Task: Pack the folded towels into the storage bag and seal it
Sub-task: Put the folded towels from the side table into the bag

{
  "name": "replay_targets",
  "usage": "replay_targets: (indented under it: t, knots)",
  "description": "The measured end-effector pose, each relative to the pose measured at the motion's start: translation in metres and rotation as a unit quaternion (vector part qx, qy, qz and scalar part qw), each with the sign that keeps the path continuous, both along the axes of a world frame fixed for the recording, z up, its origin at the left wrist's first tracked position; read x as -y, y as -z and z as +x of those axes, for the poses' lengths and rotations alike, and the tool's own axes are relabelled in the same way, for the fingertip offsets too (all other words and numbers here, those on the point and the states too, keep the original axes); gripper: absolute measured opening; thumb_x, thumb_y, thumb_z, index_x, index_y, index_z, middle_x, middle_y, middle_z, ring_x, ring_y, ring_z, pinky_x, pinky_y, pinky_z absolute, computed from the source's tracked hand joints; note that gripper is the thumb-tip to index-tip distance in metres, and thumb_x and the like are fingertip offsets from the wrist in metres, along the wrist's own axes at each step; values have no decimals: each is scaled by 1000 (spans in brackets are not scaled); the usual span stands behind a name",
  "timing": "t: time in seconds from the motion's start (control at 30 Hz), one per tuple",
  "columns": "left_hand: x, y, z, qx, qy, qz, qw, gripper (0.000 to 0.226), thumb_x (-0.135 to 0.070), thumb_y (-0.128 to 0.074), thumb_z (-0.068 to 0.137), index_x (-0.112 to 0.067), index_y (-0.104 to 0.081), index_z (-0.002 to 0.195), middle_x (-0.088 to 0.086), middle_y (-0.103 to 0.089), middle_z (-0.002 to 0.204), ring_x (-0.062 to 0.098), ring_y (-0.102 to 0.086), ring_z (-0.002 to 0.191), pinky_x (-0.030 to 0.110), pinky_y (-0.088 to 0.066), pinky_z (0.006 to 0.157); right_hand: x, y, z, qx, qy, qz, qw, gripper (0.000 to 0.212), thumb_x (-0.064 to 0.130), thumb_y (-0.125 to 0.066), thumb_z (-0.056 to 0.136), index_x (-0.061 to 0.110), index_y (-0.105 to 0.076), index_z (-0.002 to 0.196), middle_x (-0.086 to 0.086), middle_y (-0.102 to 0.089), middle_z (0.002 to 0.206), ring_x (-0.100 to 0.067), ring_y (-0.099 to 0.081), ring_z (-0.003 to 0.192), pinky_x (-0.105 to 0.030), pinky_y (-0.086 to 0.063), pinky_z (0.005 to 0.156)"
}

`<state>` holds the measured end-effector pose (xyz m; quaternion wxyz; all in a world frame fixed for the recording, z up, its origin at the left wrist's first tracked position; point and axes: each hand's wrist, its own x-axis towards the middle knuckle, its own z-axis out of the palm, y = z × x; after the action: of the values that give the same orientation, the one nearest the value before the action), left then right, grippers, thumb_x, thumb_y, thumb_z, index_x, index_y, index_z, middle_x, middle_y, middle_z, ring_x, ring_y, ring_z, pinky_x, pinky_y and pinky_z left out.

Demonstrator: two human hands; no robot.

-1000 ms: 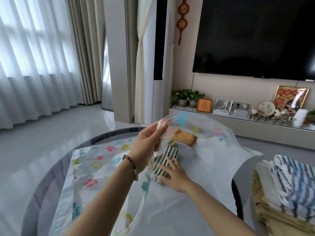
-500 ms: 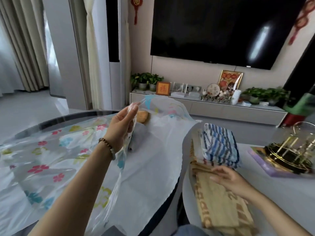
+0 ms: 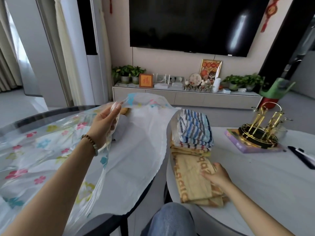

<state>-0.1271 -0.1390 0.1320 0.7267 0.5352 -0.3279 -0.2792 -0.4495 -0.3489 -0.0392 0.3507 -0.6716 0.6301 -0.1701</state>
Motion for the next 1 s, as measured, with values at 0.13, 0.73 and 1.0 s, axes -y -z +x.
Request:
replay_targets:
  t: [0.13,0.73,1.0]
  knots:
    - [-4,2,3,-3,-4,11,1000,24,-32,-52,92,-23,-63,111,-15,-39,48,1,-31,41,11,-24,42,-2,-1,4,64,33,42,996,75,30,-83,69,-1,-48,127,-16,-58,126,-29,-58,107,-31,-47,80]
    - [-31,-6,31,21,-9,3,1000,34,-44,-58,77,-28,-65,106,-17,-41,46,0,-32,41,10,-27,41,-24,-75,2,425,-77,259,864,39,17,-58,87,15,-53,126,-11,-70,111,-25,-64,102,-39,-51,85]
    - [-74,-30,64,11,23,-25,999,32,-40,-58,79,-29,-70,106,-15,-35,53,1,-28,43,8,-26,38,-77,-101,119,437,-226,345,799,49,26,-65,79,11,-56,125,-13,-70,115,-27,-68,105,-36,-59,78]
